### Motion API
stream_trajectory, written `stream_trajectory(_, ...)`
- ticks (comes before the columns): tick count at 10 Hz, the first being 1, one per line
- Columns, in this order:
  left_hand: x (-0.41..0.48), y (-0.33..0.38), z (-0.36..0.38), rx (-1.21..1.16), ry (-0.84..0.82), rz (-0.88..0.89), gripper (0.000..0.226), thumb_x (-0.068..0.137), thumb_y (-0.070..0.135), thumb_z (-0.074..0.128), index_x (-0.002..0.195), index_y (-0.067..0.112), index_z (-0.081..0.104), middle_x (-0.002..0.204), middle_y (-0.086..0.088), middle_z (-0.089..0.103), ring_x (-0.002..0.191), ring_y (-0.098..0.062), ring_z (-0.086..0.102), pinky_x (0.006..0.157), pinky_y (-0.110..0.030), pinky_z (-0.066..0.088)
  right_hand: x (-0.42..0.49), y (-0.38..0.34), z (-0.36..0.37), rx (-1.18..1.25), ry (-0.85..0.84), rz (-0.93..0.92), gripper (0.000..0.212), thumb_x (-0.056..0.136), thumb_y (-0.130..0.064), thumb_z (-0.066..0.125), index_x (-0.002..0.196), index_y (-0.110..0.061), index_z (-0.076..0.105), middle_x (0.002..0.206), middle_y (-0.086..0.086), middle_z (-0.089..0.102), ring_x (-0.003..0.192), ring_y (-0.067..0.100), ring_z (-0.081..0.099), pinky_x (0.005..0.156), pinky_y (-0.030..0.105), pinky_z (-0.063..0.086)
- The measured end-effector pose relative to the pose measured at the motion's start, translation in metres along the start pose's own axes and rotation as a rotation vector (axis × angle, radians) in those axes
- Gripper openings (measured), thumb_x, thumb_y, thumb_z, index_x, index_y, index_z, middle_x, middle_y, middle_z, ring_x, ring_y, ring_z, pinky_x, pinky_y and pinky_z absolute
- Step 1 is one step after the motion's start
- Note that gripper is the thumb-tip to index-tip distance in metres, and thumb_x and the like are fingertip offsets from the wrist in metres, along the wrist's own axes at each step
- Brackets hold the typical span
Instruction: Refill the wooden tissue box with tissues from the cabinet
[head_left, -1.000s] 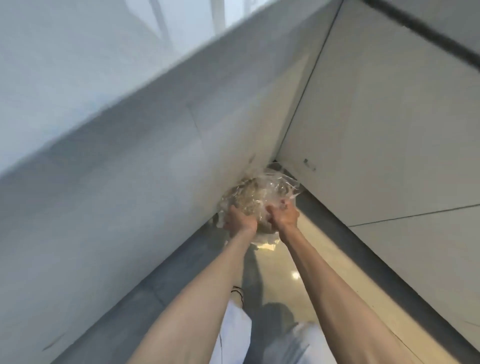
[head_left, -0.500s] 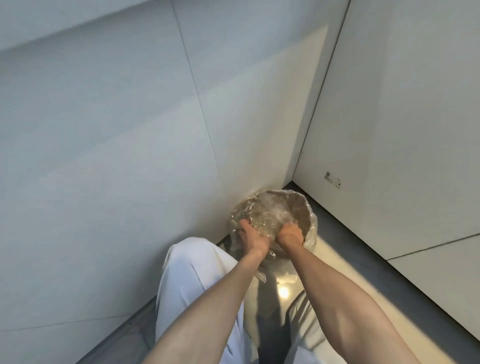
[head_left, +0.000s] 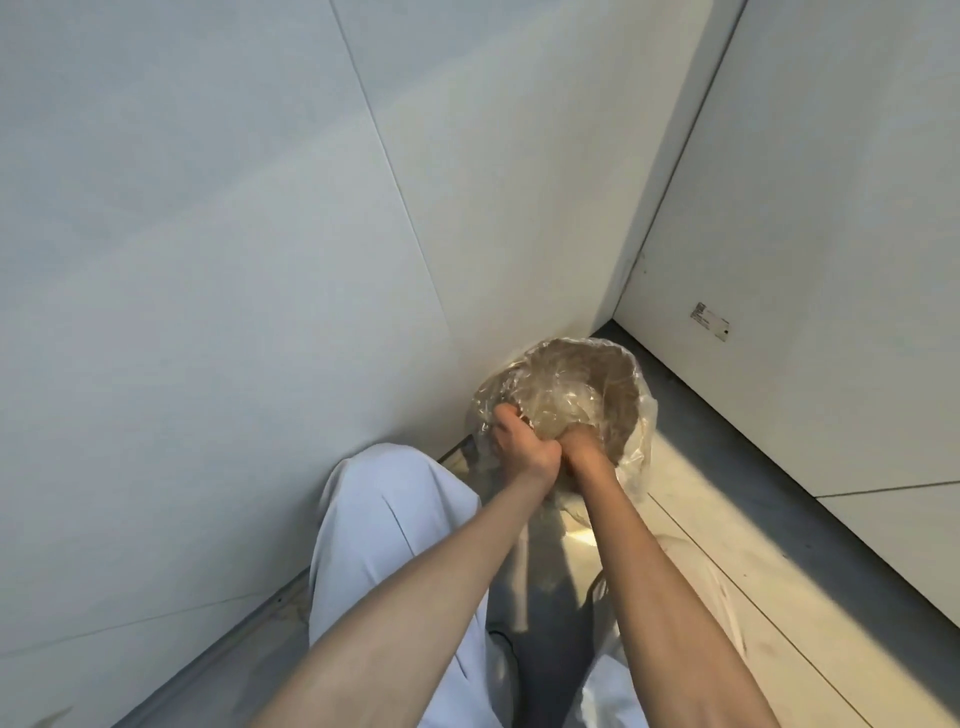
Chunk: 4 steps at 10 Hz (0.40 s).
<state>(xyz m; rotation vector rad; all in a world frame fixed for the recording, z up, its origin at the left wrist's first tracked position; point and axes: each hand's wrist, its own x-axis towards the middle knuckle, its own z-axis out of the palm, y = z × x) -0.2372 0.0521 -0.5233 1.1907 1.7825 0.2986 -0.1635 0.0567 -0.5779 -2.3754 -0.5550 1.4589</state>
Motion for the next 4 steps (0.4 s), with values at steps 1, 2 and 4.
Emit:
stream_trajectory(1,-0.002,-0.003,-0.002,0.011,-0.007,0.009,0.050,0.078,0.008,0.056,0.122,0.012,0.033,0.127,-0.013,0.044,0.116,-0.034,0.047,0.095,-0.043,0.042,-0.019,0.000,-0.014,-0.306,0.163,-0.090,0.025,0.092,-0.010,0.051,0.110,-0.004,0.067,0.109,0.014,0.068,0.102,0.031,0.066,0.086,0.034,0.052)
stream_trajectory(2,-0.001,-0.003,-0.005,-0.050,-0.005,0.015,0.046,0.081,0.006,0.054,0.122,0.011,0.034,0.125,-0.013,0.045,0.117,-0.034,0.047,0.097,-0.041,0.041,-0.032,-0.008,-0.013,-0.413,0.241,-0.177,0.024,0.094,-0.010,0.048,0.110,-0.006,0.064,0.111,0.013,0.067,0.104,0.032,0.064,0.089,0.038,0.051)
stream_trajectory(4,-0.008,-0.004,-0.020,-0.065,-0.114,-0.005,0.051,0.086,0.007,0.054,0.130,0.018,0.032,0.129,-0.012,0.050,0.115,-0.032,0.054,0.099,-0.043,0.048,-0.008,0.001,-0.014,-0.498,-0.105,-0.204,0.027,0.094,-0.008,0.054,0.119,-0.007,0.064,0.122,0.010,0.065,0.082,0.018,0.062,0.051,0.018,0.042)
